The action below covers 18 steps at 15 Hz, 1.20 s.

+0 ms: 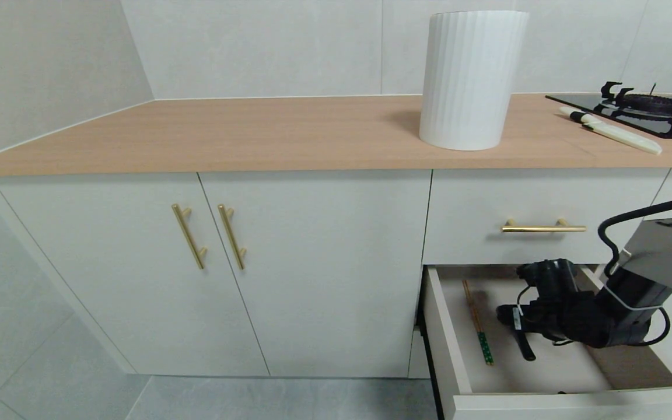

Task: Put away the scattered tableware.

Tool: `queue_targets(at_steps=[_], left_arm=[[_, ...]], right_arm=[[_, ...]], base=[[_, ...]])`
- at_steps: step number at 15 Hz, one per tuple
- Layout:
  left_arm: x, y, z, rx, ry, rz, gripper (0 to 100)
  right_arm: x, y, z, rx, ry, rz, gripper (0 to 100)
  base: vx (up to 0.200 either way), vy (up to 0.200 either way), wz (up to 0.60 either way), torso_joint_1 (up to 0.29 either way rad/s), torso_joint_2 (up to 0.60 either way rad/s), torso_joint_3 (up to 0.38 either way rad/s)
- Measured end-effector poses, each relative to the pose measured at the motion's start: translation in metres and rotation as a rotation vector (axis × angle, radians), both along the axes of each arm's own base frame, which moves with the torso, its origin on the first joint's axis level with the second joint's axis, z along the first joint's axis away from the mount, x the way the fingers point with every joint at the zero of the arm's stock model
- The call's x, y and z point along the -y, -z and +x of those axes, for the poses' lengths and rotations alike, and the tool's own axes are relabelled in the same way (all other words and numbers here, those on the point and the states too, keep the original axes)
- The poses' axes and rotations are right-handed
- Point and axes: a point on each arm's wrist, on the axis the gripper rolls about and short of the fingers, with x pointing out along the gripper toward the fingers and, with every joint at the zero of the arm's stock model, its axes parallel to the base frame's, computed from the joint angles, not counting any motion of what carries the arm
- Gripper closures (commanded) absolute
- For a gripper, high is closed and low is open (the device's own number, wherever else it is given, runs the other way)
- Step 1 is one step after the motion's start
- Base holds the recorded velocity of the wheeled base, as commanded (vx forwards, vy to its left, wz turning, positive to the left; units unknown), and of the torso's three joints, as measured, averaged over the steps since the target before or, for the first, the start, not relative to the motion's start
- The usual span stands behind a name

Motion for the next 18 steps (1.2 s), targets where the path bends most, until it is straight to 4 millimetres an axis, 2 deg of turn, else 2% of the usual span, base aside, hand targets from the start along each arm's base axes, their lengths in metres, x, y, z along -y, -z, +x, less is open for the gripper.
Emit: queue_targets(at_steps=[5,9,12,14,18], left_arm=[[0.000,0.000,0.000,-0.001,0.000,0.000,0],[0.000,0.000,0.000,0.000,0.000,0.000,0],[0.000,0.000,0.000,0.000,0.000,0.000,0],[0.000,0.000,0.000,-0.001,0.000,0.000,0],[0.000,0.000,0.000,0.000,0.000,-0.001,0]], right_arm=[[0.004,-0.082,-0.035,0.159,-0.003,0.022,0],[0.004,-0.143,-0.091,0.178,-0.029,0.030,0],[-0.003,-0.165,-0.136,0.089,-0.084,0.030,0],[-0.004,-0.170,-0.148,0.107,-0.101,0.040,0],[-0.003,-0.169,-0.159,0.089,-0.127,0.059,0]], base=[[0.000,0.000,0.00,0.000,0.00,0.000],[0.000,0.000,0.00,0.000,0.00,0.000],[0.000,0.000,0.00,0.000,0.00,0.000],[0.000,0.000,0.00,0.000,0.00,0.000],[-0.200,0.000,0.00,0.004,0.00,0.001]])
